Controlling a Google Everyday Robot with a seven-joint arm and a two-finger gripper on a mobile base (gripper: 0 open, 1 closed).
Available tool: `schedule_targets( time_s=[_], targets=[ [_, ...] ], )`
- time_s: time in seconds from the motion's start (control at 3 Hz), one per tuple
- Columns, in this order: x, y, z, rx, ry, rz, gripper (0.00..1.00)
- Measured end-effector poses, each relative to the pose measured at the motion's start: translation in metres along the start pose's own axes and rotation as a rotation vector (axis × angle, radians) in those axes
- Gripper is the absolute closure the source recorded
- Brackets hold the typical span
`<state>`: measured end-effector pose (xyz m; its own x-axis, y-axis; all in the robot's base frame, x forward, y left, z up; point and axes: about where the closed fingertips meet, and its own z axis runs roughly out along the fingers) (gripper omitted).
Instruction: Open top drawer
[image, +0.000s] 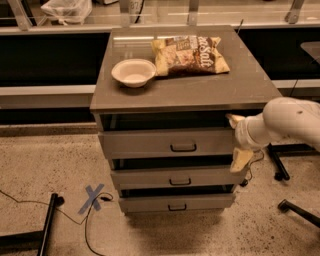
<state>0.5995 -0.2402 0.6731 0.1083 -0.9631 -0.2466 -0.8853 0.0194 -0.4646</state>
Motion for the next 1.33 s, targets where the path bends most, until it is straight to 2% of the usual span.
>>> schedule_targets(
  time_s=[0.33, 0.67, 1.0, 1.33],
  targets=[
    [0.003, -0.019, 0.014, -0.033, -0.008, -0.02, 0.0],
    [0.01, -0.023, 0.034, -0.071, -0.006, -0.005, 0.13],
    [0.009, -0.02, 0.037, -0.094, -0.011, 0.017, 0.36],
    [0.005, 0.002, 0.027, -0.14, -0.019, 0.051, 0.42]
  ],
)
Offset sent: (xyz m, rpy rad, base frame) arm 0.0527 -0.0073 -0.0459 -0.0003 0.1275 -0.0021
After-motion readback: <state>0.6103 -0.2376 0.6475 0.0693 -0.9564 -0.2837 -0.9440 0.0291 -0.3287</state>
